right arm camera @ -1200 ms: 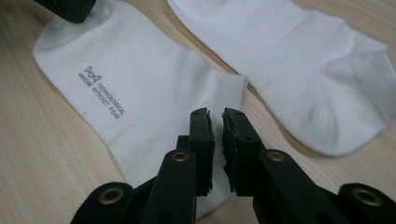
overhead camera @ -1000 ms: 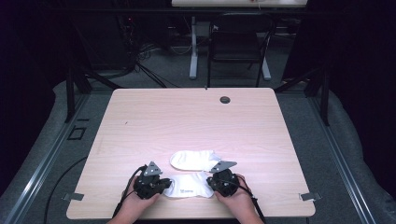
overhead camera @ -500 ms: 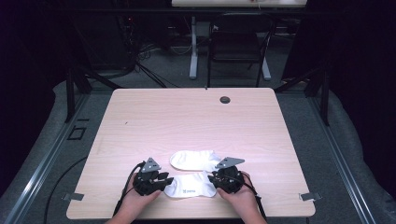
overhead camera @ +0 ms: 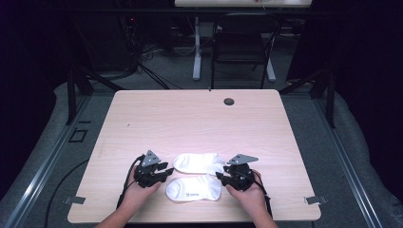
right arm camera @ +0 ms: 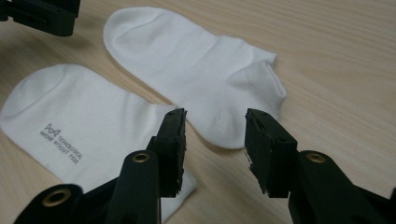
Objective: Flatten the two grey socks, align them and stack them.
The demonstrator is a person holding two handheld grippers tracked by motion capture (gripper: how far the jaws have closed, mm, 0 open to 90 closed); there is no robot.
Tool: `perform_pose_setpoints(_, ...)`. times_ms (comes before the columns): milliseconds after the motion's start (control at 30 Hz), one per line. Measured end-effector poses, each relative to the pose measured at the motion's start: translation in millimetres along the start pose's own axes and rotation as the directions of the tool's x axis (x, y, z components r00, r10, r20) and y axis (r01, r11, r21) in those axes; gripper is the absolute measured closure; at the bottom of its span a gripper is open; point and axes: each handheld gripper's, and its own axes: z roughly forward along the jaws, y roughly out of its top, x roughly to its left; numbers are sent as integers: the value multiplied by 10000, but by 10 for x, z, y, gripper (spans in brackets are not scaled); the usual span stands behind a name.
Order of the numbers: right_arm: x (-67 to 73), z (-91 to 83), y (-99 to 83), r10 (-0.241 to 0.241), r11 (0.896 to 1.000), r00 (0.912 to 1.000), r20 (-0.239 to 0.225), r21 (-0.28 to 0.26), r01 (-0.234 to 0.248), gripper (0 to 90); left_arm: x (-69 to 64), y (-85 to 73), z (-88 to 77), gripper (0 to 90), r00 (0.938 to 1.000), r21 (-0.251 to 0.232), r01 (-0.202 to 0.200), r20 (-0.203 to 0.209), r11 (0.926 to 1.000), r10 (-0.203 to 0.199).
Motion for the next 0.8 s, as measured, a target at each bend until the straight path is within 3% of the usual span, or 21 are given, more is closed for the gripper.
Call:
perform_pose_setpoints(67, -27, 8, 17, 135, 9998, 9997, 200, -119, -132, 568, 32, 36, 14, 609, 10000, 73, 69, -25, 9999, -69)
perform_pose_setpoints(233, -125, 3, 92, -71, 9999, 9975, 709, -139, 81, 552, 76, 135, 71, 567, 9996, 65, 277, -109, 9996, -276)
perform_pose_setpoints(367, -220, 23, 130, 148, 9998, 9951, 978, -117, -137, 564, 97, 193, 154, 564, 9991, 183, 423, -75, 9989, -422)
perform_pose_setpoints(533, -346, 52, 148, 905, 9957, 9923, 849, -277, -884, 614, 111, 253, 259, 556, 9992, 138, 382, -75, 9992, -381)
perform_pose_setpoints(800, -415, 190, 149, 1156, 9931, 9921, 486, -247, -1145, 625, 158, 268, 390, 569, 9984, 430, 569, -81, 9975, -566)
